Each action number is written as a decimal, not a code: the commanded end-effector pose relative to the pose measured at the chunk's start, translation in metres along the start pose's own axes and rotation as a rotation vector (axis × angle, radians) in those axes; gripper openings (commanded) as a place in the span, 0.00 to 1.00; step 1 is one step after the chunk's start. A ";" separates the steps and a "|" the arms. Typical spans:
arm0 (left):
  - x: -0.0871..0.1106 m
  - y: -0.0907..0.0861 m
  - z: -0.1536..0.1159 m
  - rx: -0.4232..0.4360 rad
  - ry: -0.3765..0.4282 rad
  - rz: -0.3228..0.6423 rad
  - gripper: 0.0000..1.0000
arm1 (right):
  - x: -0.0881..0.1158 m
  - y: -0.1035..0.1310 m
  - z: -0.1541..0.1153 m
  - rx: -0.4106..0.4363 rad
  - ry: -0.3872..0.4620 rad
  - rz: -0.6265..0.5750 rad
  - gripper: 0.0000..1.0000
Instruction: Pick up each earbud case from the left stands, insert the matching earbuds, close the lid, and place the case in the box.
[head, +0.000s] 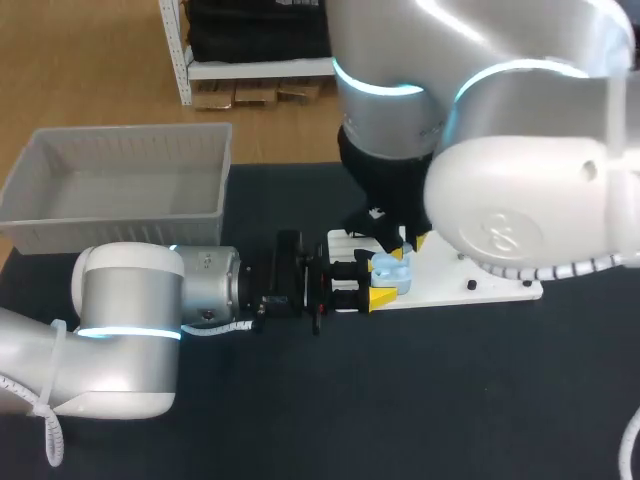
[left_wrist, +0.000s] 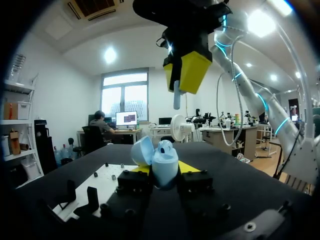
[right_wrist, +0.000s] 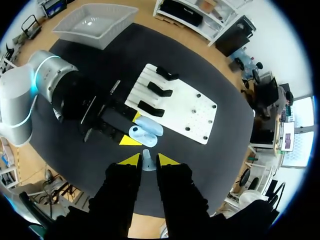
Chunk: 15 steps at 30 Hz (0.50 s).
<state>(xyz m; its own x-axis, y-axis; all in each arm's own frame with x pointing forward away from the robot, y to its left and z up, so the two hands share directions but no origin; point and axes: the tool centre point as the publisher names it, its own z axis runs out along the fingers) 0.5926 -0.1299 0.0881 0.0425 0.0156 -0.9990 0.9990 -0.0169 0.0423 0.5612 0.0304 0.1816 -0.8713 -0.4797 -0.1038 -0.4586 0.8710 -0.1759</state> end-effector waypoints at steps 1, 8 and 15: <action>0.000 0.001 0.000 0.002 -0.002 -0.001 0.00 | -0.003 0.017 0.006 0.052 -0.001 -0.015 0.00; 0.000 0.001 0.000 0.002 -0.002 -0.001 0.00 | -0.006 0.026 0.009 0.058 -0.011 -0.006 0.00; 0.000 0.001 0.000 0.002 -0.002 -0.001 0.00 | -0.011 0.021 0.012 0.049 -0.003 0.048 0.00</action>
<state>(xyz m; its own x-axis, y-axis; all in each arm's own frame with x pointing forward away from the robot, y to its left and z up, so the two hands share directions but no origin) 0.5926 -0.1299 0.0881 0.0426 0.0157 -0.9990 0.9990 -0.0169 0.0423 0.5607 0.0530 0.1675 -0.8900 -0.4397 -0.1207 -0.4075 0.8858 -0.2220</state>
